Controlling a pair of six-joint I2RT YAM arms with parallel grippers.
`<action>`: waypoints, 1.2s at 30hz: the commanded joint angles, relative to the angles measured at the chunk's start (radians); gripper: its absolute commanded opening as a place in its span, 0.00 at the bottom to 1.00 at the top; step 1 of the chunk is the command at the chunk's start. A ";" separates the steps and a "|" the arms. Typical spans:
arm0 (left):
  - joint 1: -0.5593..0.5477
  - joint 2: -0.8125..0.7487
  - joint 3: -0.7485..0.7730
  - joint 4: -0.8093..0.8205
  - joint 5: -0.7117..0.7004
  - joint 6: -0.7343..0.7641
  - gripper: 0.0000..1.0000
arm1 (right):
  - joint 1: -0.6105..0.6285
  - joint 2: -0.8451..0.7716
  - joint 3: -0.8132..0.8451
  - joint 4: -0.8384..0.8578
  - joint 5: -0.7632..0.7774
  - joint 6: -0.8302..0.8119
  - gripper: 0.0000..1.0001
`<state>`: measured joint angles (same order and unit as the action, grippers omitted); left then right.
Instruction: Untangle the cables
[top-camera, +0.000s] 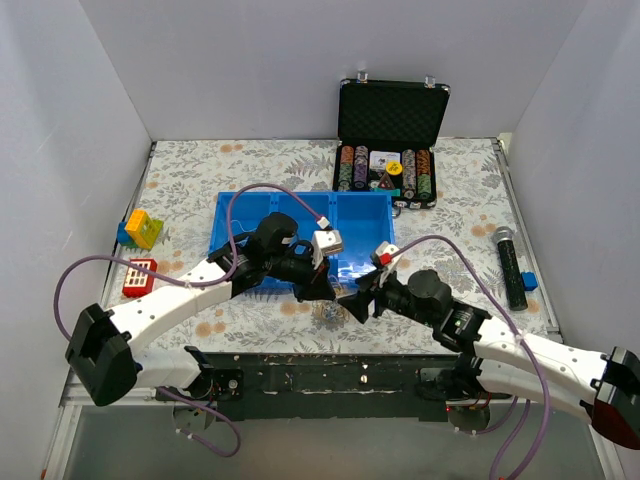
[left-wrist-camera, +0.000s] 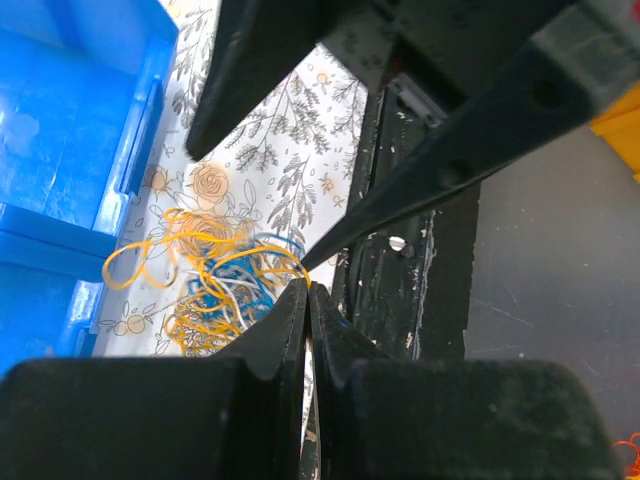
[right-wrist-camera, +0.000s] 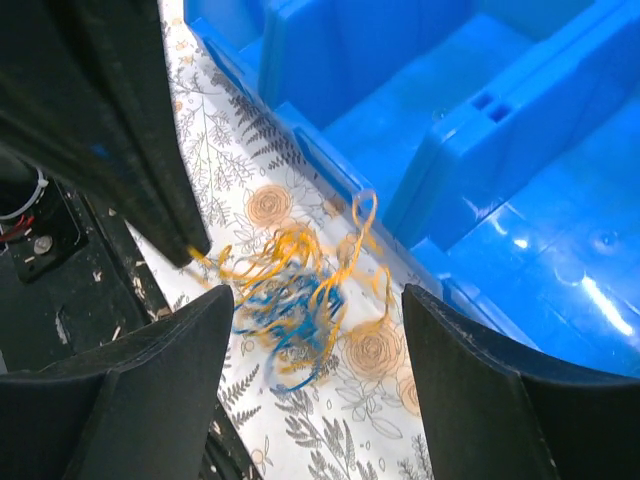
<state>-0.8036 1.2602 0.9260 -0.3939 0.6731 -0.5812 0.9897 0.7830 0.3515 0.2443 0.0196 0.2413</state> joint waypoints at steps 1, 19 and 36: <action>-0.011 -0.054 0.057 -0.037 0.036 0.014 0.00 | 0.006 0.073 0.092 0.104 -0.047 -0.036 0.77; -0.023 -0.064 0.200 -0.052 -0.010 0.015 0.00 | 0.012 0.112 0.109 0.156 -0.164 -0.026 0.71; -0.029 -0.064 0.413 -0.092 0.083 -0.014 0.00 | 0.012 0.229 0.084 0.294 -0.196 0.007 0.59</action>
<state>-0.8272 1.2118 1.2304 -0.4870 0.7189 -0.5808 0.9970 0.9840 0.4202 0.4500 -0.1429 0.2302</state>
